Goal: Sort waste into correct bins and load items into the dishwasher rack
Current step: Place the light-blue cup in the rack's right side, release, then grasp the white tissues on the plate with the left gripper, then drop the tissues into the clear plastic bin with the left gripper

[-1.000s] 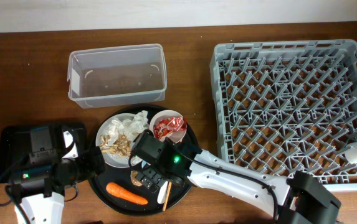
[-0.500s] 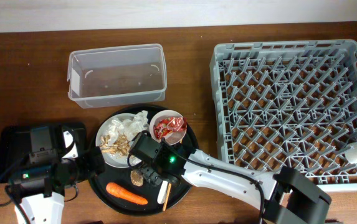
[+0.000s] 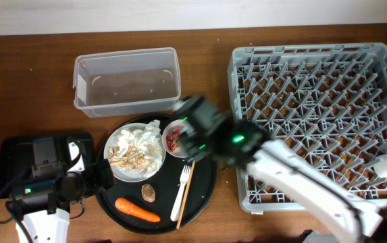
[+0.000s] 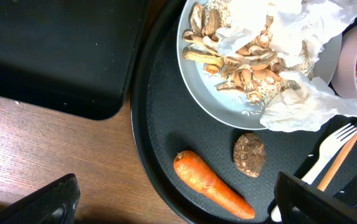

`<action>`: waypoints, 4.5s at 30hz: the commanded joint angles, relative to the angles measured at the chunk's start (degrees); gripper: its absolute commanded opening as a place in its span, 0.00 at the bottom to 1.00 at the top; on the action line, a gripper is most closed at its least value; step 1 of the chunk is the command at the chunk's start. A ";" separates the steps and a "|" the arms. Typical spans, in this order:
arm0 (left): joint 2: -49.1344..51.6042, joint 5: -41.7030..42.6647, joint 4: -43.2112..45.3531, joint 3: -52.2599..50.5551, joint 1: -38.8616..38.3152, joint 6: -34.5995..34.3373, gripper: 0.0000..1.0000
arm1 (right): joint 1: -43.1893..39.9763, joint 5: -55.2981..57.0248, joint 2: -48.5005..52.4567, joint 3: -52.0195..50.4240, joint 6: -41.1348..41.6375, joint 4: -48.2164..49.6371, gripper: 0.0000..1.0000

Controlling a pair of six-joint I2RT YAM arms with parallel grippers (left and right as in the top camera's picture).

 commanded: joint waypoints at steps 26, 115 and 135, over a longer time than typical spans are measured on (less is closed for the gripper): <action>0.02 -0.39 -0.04 1.11 0.28 -0.50 0.99 | -78.99 5.16 2.56 1.11 1.38 -5.07 0.54; 40.92 -9.01 45.35 22.84 -20.09 1.40 0.45 | -43.23 -9.44 -3.98 3.74 -7.96 -23.41 0.98; 42.75 5.09 30.82 20.68 -37.35 2.84 0.65 | -43.23 -9.44 -3.98 3.74 -7.96 -23.43 0.98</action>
